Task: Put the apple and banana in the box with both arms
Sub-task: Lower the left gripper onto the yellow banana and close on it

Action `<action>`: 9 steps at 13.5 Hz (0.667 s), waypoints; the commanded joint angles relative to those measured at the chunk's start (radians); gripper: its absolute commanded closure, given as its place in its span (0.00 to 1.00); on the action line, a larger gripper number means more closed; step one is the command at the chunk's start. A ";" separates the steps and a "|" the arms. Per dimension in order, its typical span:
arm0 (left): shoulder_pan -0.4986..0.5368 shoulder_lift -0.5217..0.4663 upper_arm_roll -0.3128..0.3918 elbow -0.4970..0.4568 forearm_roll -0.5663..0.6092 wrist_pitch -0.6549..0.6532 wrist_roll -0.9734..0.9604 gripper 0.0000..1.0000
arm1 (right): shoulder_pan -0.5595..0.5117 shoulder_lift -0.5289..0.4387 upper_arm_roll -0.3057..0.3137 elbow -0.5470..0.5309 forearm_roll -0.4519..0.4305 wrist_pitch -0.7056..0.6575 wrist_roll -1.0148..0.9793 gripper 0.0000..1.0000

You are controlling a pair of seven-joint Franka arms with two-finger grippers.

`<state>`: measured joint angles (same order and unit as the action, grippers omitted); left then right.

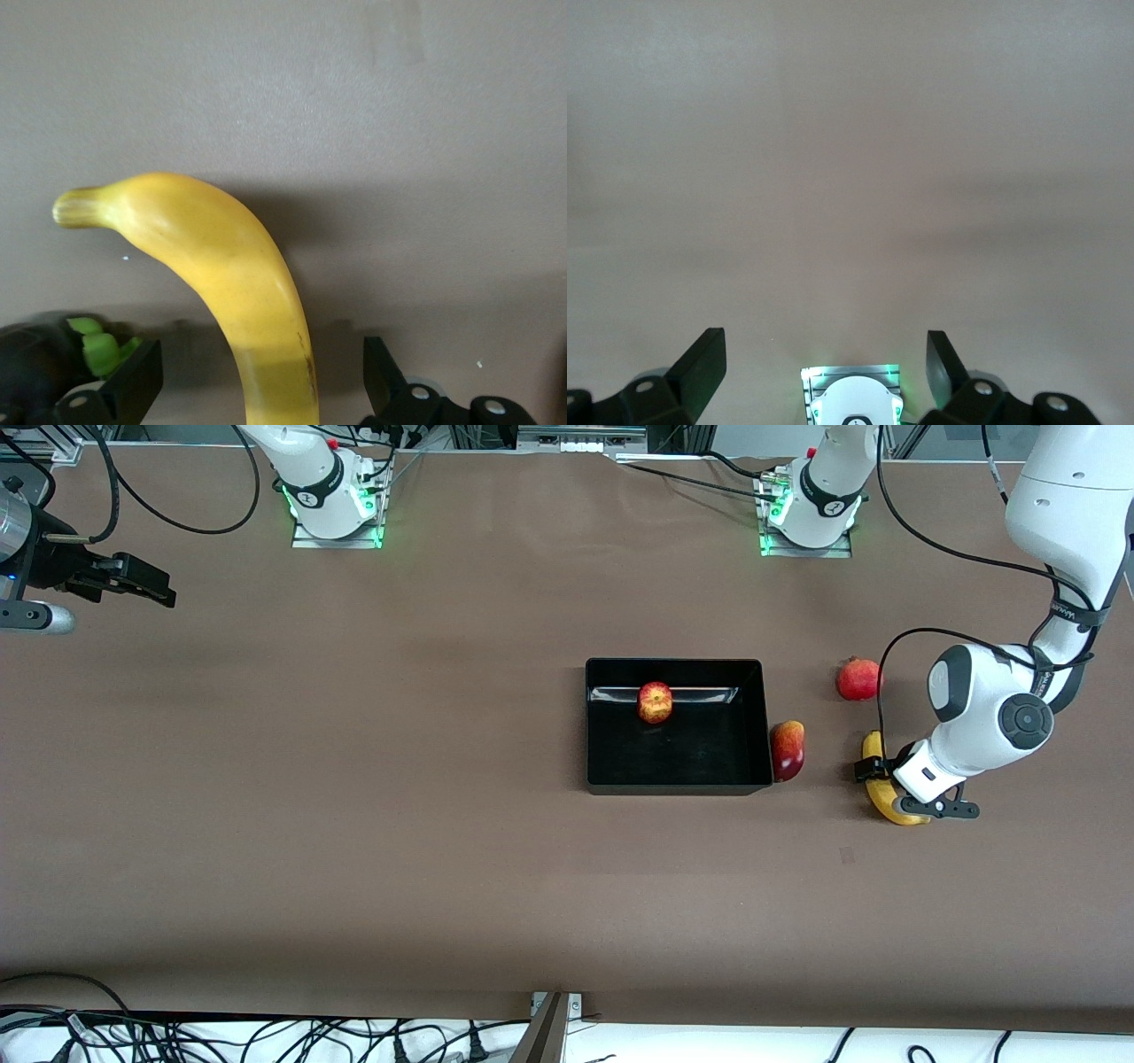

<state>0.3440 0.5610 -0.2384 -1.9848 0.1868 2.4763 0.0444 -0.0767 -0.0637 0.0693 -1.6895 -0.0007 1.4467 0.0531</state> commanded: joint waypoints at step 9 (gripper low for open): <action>-0.014 0.020 0.010 0.004 0.013 0.032 -0.054 0.82 | -0.011 0.010 0.004 0.022 0.005 -0.011 -0.002 0.00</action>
<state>0.3416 0.5794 -0.2383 -1.9848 0.1868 2.4960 0.0078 -0.0767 -0.0636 0.0692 -1.6895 -0.0007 1.4467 0.0531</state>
